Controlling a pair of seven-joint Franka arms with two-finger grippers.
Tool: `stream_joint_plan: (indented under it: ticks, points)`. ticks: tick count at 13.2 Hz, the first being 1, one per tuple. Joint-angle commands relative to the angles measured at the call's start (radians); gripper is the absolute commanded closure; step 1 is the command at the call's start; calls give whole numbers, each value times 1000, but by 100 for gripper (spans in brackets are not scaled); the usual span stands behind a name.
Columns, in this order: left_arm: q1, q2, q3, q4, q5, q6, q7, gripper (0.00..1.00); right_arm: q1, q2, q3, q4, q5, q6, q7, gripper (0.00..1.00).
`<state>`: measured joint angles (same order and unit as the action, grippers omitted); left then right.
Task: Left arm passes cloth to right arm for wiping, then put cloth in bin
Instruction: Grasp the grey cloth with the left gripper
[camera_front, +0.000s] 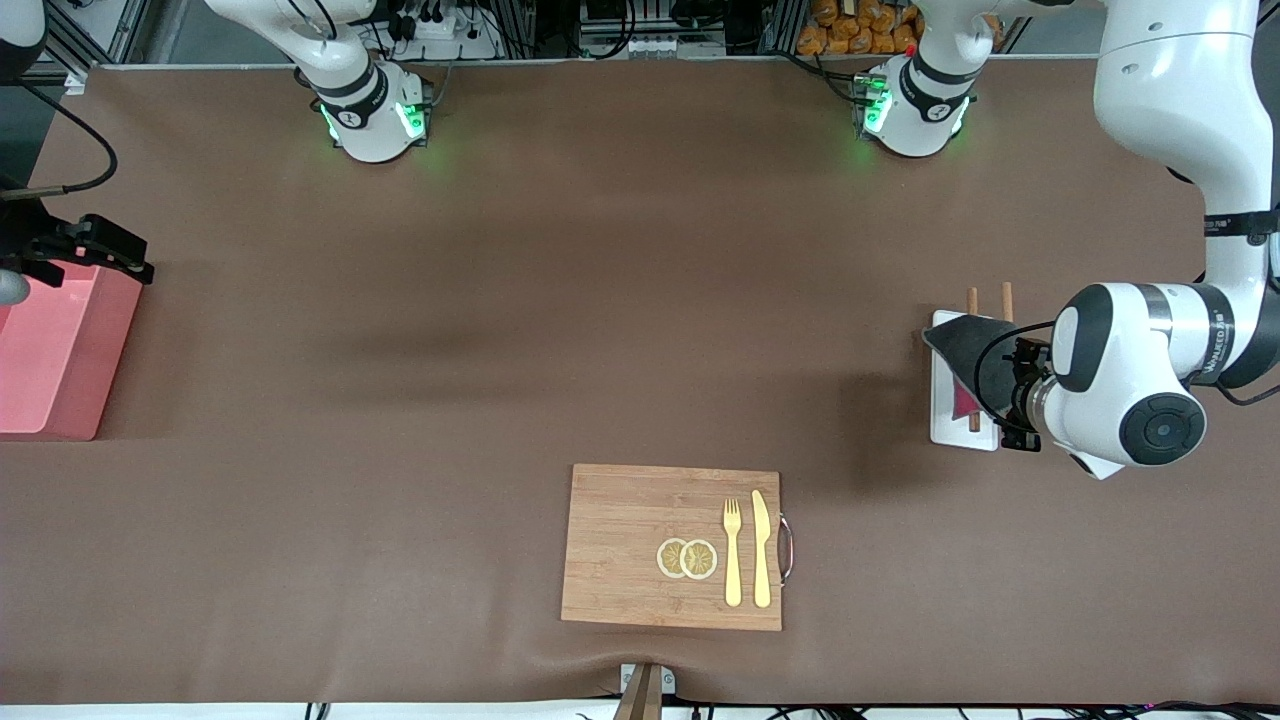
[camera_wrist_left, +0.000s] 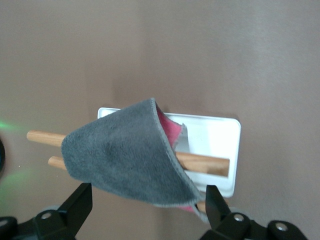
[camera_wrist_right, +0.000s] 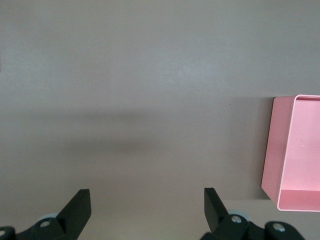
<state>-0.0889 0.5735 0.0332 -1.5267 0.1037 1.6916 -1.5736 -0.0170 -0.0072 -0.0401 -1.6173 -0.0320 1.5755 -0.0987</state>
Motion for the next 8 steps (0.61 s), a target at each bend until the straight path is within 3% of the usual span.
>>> stream_joint_plan:
  ticks: [1, 8]
  points:
    - [-11, 31, 1, -6, 42, 31, -86, 0, 0, 1, 2, 0, 9, -2, 16, 0]
    - [-15, 26, -4, -32, 65, 34, -92, 0, -1, 0, 2, 2, 9, -8, 16, 0]
